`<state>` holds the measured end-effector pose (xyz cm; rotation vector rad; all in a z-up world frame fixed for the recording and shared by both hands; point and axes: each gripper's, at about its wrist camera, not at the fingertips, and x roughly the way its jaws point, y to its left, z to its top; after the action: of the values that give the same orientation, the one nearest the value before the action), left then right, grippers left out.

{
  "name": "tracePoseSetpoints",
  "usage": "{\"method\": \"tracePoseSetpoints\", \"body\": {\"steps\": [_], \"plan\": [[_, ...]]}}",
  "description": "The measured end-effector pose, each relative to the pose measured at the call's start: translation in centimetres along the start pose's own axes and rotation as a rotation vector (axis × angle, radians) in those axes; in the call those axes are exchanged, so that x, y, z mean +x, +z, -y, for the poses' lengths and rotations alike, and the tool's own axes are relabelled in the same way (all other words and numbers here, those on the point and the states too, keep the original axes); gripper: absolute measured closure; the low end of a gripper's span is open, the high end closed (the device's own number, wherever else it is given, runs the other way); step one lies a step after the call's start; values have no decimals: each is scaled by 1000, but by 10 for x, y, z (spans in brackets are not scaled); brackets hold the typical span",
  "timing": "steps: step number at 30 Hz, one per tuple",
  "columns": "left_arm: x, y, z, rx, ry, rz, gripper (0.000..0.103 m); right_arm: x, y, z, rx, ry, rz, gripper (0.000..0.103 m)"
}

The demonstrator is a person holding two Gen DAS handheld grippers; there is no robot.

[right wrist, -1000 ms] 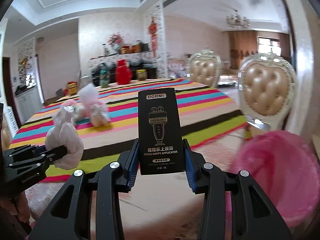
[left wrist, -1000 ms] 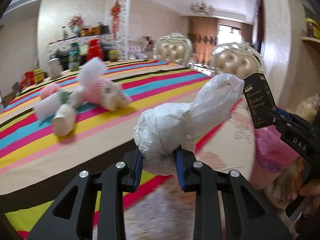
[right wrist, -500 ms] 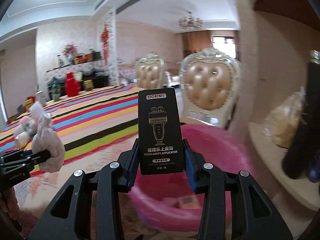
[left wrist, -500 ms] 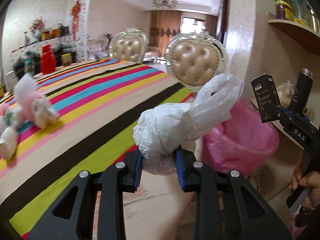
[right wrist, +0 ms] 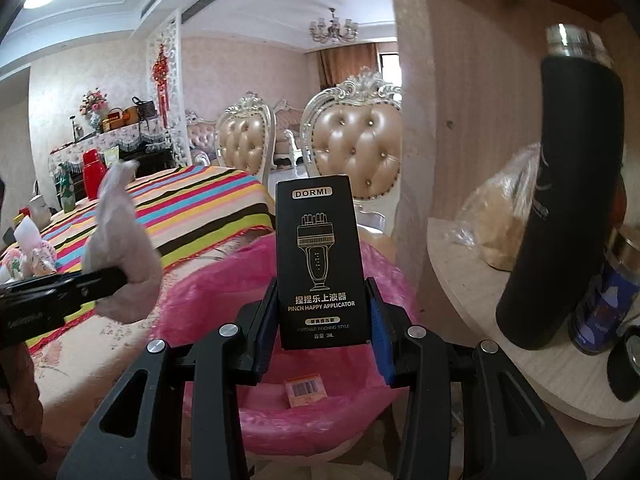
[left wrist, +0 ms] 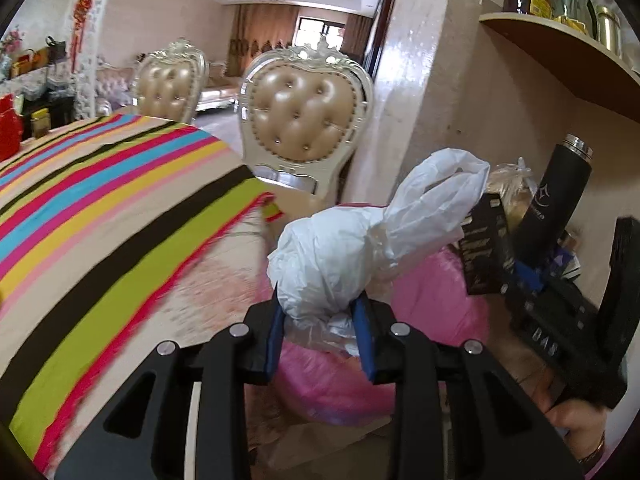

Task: Collect trash
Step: 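Open both tools over the pink bin, releasing the bag and box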

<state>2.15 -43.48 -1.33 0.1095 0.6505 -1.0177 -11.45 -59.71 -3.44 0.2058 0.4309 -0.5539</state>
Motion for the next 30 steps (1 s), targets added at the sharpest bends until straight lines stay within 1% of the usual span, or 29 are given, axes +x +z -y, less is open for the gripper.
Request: {"method": "tracePoseSetpoints", "body": {"steps": [3, 4, 10, 12, 13, 14, 15, 16, 17, 18, 19, 23, 24, 25, 27, 28, 30], "plan": [[18, 5, 7, -5, -22, -22, 72, 8, -3, 8, 17, 5, -14, 63], [26, 7, 9, -8, -31, -33, 72, 9, -4, 4, 18, 5, -17, 63], [47, 13, 12, -20, -51, -56, 71, 21, -5, 7, 32, 9, -26, 62], [53, 15, 13, -15, -66, -61, 67, 27, -5, 6, 34, 19, -32, 62], [54, 14, 13, -19, -74, -62, 58, 29, -6, 5, 32, 21, -35, 61], [56, 14, 12, -27, -70, -61, 41, 31, -6, 5, 31, 9, -41, 56], [57, 15, 10, -44, -55, -54, 34, 32, -6, 6, 37, -3, -40, 48], [54, 15, 6, -68, -40, -33, 27, 31, -6, 7, 49, 1, -30, 44], [51, 15, 3, -74, -33, -22, 26, 29, -6, 8, 54, 4, -23, 42], [47, 15, -1, -67, -15, -12, 26, 27, -5, 8, 50, -4, -15, 38], [42, 16, -4, -58, 9, -1, 25, 24, -5, 8, 44, -10, -9, 36], [15, 12, -24, -70, 132, 66, 8, 14, -2, 6, 50, -5, 8, 36], [7, 9, -30, -68, 165, 80, 7, 13, -2, 5, 51, -3, 9, 35], [0, 8, -35, -65, 192, 90, 5, 11, -2, 2, 50, 3, 12, 32], [-12, 1, -45, -61, 253, 99, 5, 8, -2, -6, 35, 20, 19, 27], [-21, -3, -51, -57, 284, 95, 5, 8, -1, -12, 23, 32, 19, 27], [-33, -10, -61, -55, 314, 88, 5, 6, 1, -25, 0, 60, 18, 25]]}}
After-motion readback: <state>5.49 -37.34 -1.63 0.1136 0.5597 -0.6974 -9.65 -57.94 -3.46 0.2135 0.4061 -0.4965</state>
